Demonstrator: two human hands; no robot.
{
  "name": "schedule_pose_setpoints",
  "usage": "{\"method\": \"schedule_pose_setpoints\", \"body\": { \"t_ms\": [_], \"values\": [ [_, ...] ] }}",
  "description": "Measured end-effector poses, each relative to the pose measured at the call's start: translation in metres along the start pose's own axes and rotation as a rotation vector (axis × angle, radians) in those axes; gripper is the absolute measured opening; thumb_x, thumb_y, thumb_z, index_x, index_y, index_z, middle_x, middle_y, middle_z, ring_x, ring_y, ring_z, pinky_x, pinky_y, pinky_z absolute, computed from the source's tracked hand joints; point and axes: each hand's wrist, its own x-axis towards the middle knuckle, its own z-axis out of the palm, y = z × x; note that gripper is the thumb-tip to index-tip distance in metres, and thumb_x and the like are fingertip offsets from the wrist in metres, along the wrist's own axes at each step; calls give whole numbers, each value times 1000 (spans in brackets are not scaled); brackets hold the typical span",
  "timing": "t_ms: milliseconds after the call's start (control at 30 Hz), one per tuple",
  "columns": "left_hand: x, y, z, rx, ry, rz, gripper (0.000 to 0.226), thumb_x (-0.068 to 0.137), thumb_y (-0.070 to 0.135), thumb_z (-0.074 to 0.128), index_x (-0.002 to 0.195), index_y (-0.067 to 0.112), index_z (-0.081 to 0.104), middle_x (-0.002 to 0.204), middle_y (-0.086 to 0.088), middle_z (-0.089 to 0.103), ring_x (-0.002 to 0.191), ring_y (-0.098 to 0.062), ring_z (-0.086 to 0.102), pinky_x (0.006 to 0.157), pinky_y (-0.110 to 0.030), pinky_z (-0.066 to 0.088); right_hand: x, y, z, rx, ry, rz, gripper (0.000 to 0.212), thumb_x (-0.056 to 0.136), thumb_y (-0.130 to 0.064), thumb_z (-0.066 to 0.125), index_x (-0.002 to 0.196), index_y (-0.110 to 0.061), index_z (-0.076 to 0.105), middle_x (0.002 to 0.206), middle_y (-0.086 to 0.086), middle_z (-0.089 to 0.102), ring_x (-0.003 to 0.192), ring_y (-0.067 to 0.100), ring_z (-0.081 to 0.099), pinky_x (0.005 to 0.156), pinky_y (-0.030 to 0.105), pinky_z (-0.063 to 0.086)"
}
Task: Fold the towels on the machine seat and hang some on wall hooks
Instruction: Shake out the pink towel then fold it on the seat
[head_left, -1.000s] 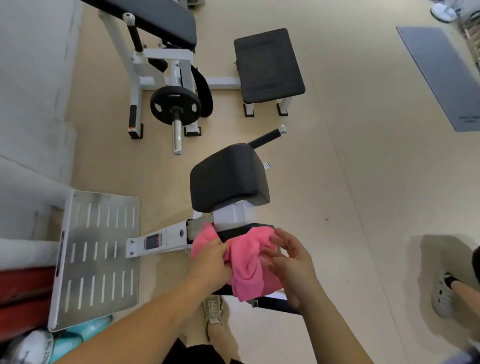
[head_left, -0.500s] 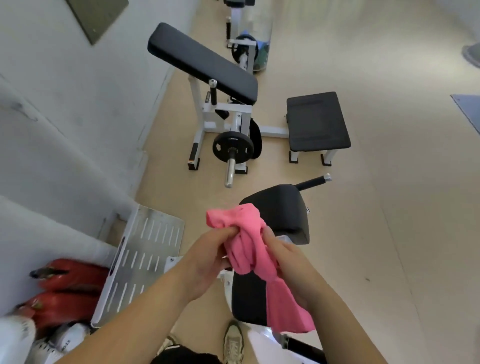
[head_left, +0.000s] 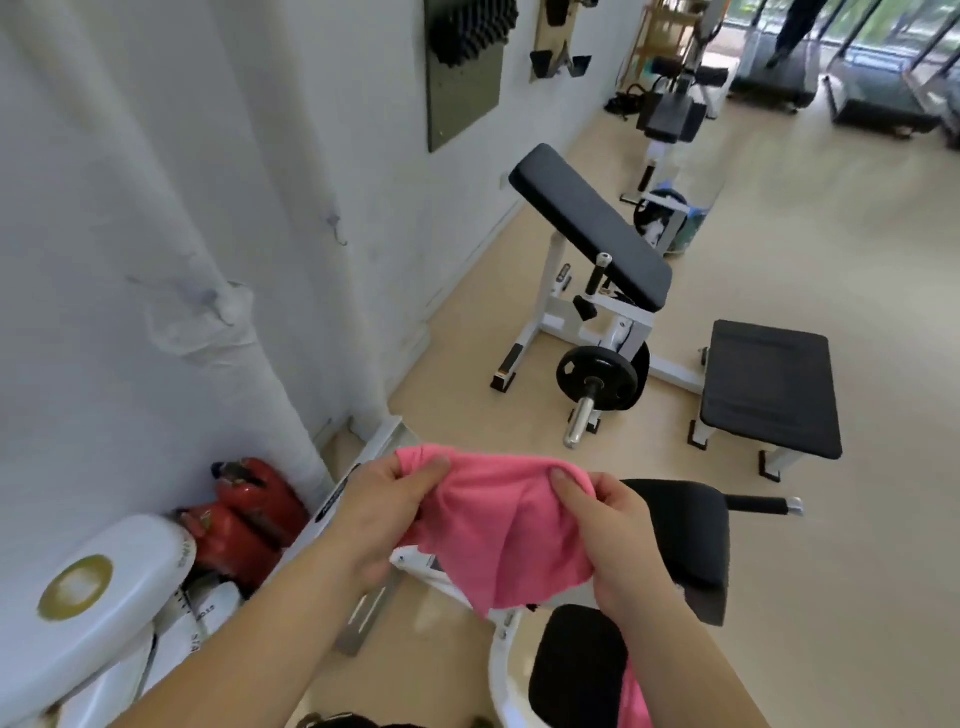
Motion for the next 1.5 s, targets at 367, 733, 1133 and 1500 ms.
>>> {"method": "schedule_pose_setpoints", "body": {
  "t_ms": [367, 733, 1133, 1500],
  "values": [
    [3, 64, -166, 650, 83, 281, 32, 80, 12, 79, 101, 33, 65, 95, 13, 65, 76, -4, 61, 67, -17, 49, 24, -63, 122, -346, -8, -105, 20, 79, 3, 76, 95, -7, 69, 90, 11, 67, 77, 22, 60, 61, 30, 46],
    [7, 121, -219, 643, -153, 413, 10, 83, 15, 70, 88, 23, 73, 89, 0, 78, 85, -10, 73, 83, -33, 61, 14, -93, 224, -771, -340, -503, 51, 80, -2, 66, 120, -33, 66, 124, -13, 64, 116, 5, 59, 91, 14, 47],
    [-4, 100, -260, 227, 19, 356, 34, 81, 35, 85, 108, 20, 70, 97, 3, 77, 89, -12, 72, 78, -29, 59, 9, -137, 323, -284, -644, -503, 8, 85, -22, 83, 77, -24, 81, 69, 0, 74, 64, 11, 66, 53, 25, 50],
    [24, 83, -259, 583, 363, 364, 19, 72, 1, 54, 67, 18, 61, 58, 0, 58, 54, -7, 50, 55, -24, 43, 45, -164, 301, -394, -603, -477, 35, 83, -45, 81, 85, -10, 78, 85, 24, 75, 76, 28, 71, 75, 55, 60]
  ]
}}
